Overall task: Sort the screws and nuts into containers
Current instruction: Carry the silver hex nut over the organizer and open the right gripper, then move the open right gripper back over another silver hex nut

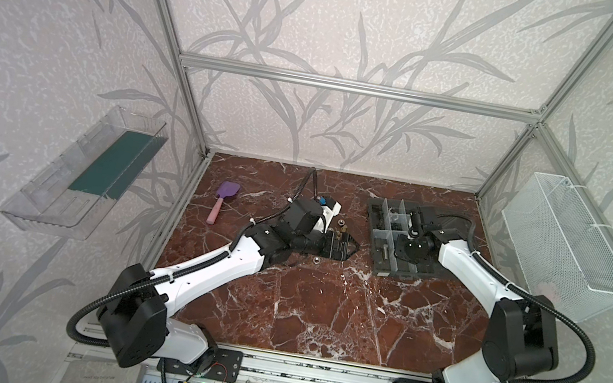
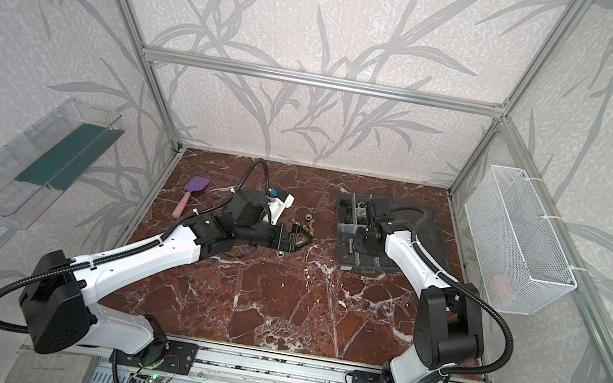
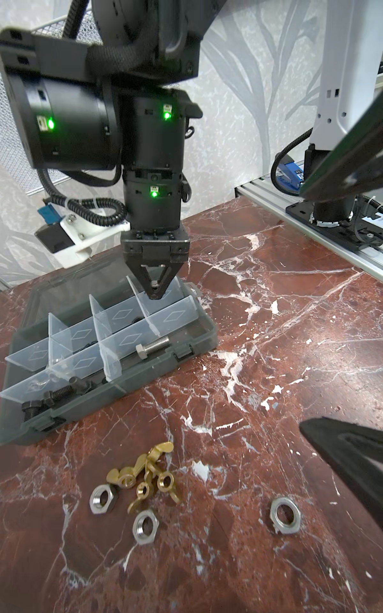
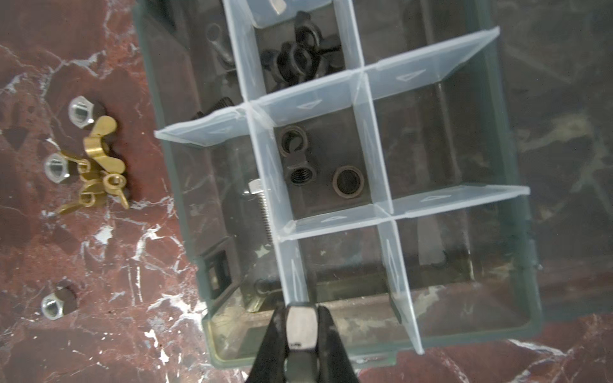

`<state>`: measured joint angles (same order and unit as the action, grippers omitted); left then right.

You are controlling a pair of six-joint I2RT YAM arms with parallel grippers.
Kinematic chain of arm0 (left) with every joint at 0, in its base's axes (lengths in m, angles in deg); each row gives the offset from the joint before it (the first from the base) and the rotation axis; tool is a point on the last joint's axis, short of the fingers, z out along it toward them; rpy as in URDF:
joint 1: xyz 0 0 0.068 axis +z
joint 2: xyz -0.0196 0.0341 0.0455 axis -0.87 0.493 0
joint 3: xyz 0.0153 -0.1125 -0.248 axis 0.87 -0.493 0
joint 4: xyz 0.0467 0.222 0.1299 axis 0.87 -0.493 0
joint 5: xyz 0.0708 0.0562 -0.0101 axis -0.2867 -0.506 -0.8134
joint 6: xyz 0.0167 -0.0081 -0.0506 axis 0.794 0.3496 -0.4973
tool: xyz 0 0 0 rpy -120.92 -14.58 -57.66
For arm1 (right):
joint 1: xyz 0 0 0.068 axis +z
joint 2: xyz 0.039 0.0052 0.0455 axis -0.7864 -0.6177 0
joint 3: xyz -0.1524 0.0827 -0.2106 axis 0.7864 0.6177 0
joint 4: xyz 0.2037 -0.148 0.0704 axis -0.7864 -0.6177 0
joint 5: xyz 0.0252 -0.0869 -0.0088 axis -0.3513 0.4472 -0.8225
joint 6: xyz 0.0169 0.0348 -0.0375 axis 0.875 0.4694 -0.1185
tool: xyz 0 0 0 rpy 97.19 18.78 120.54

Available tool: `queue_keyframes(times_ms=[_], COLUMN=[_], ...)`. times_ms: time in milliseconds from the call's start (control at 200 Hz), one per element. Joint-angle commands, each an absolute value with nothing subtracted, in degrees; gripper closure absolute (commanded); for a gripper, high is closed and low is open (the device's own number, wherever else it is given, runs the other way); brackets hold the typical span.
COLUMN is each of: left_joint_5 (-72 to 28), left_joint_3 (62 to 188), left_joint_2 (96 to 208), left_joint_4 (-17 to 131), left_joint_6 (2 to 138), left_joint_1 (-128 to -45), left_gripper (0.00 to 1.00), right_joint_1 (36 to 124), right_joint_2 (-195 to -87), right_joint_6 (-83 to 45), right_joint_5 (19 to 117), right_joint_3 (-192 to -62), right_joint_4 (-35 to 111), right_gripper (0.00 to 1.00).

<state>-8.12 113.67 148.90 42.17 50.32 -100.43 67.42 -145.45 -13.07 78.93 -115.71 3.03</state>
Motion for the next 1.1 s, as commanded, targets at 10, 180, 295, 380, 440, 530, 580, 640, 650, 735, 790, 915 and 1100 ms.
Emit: queue_keyframes(times_ms=[10, 180, 295, 380, 440, 530, 580, 640, 650, 735, 790, 915, 1100], left_joint_5=[-8.90, -10.11, -10.31, -10.40, -10.49, -10.89, -11.25, -11.32, -11.29, -10.39, -9.60, -7.09, -4.57], left_joint_3=[115.25, 114.37, 114.23, 114.18, 114.19, 114.42, 114.54, 114.21, 114.12, 112.55, 111.25, 107.83, 101.16], left_joint_2=[148.79, 147.45, 147.16, 146.98, 146.93, 146.84, 146.62, 146.17, 146.07, 144.94, 144.20, 142.16, 136.34], left_joint_4=[42.70, 41.70, 41.18, 41.02, 40.94, 40.35, 39.99, 40.18, 40.33, 41.75, 42.85, 44.72, 47.77], left_joint_6=[49.94, 50.57, 50.83, 50.93, 51.10, 51.71, 51.96, 51.69, 51.61, 50.04, 48.95, 46.26, 42.15], left_joint_1=[-100.67, -100.64, -100.67, -100.63, -100.63, -100.54, -100.41, -100.07, -99.92, -98.44, -97.10, -93.00, -86.86], left_gripper=[0.01, 0.01, 0.01, 0.01, 0.01, 0.01, 0.01, 0.01, 0.01, 0.01, 0.01, 0.01, 0.01], right_joint_1=[65.94, 65.87, 65.83, 65.83, 65.84, 66.13, 66.64, 67.97, 68.29, 71.26, 73.70, 80.73, 88.68], right_joint_2=[-147.74, -149.26, -149.43, -149.13, -148.55, -147.27, -146.43, -145.23, -145.01, -144.33, -144.29, -146.59, -155.85], right_joint_6=[-13.98, -14.50, -15.19, -15.64, -16.03, -16.72, -17.06, -17.15, -17.15, -16.61, -15.83, -14.38, -12.29], right_joint_5=[78.19, 79.22, 80.07, 80.17, 80.34, 80.82, 81.05, 81.07, 81.06, 80.30, 79.39, 78.10, 76.19], right_joint_3=[-115.14, -115.04, -115.52, -116.40, -117.13, -118.33, -119.02, -119.53, -119.60, -120.66, -121.33, -123.64, -129.47], right_joint_4=[4.70, 5.18, 4.69, 3.58, 2.70, 1.23, 0.32, -0.19, -0.18, -0.65, -0.53, 0.58, 2.81], right_gripper=[0.97, 0.86, 0.82, 0.78, 0.75, 0.71, 0.68, 0.68, 0.68, 0.67, 0.67, 0.66, 0.57])
